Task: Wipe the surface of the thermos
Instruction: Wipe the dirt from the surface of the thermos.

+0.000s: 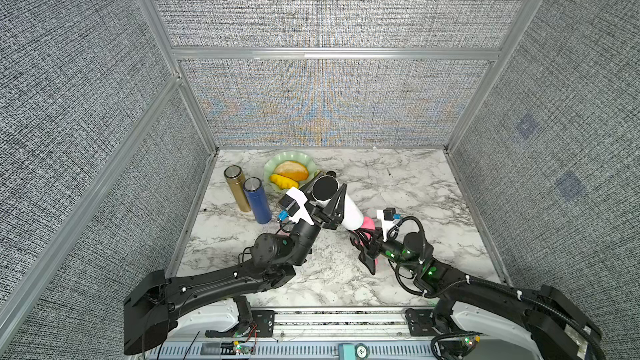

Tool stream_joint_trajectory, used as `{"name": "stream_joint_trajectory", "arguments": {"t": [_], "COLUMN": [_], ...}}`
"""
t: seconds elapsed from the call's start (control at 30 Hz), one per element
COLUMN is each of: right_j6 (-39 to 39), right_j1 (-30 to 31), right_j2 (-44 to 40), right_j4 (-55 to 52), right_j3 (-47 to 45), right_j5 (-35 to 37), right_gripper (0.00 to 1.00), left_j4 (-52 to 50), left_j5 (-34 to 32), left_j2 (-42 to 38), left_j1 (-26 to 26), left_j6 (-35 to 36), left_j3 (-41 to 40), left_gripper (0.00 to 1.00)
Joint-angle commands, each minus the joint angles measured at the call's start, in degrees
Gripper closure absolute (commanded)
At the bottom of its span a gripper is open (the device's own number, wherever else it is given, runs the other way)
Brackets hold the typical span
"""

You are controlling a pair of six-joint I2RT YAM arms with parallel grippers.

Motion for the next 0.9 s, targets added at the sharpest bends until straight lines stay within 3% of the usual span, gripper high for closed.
{"name": "stream_joint_trajectory", "arguments": {"t": [0.0, 0.1, 0.27, 0.37, 0.5, 0.63, 0.73, 0.87], "right_j6": [-0.21, -0.95, -1.86, -3.29, -2.87, -2.56, -3.84, -6.62], "right_j1": [0.05, 0.25, 5.14, 7.7, 7.14, 5.72, 5.96, 10.72], "right_j2": [-2.98, -4.74, -0.7, 0.51, -0.8, -5.04, -6.02, -3.69], "right_j4": [11.2, 8.51, 15.87, 17.07, 19.25, 14.09, 9.4, 8.89], "right_j3": [-1.38, -0.71, -0.72, -0.46, -2.83, -3.15, -0.86, 1.91], "right_j5": [2.13, 1.43, -3.8, -3.39, 2.62, 5.47, 3.12, 1.47], "right_gripper": [1.0, 1.0, 1.0, 1.0, 1.0, 1.0, 1.0, 1.0], "left_j4": [-0.65, -1.87, 0.65, 0.68, 0.68, 0.43, 0.79, 1.54], "left_j5": [0.45, 2.29, 2.87, 2.15, 2.38, 2.33, 2.72, 2.12], "left_j2": [-1.52, -2.42, -2.12, -1.37, -0.85, -1.51, -2.02, -1.48], "left_j1": [-0.01, -0.01, -0.01, -0.01, -0.01, -0.01, -0.06, -0.08], "left_j6": [-6.08, -8.19, -7.63, -7.29, -7.12, -6.93, -7.12, -6.65], "left_j3": [0.01, -0.66, -1.63, -1.16, -0.75, -1.21, -1.87, -1.83], "left_gripper": [1.0, 1.0, 1.0, 1.0, 1.0, 1.0, 1.0, 1.0]}}
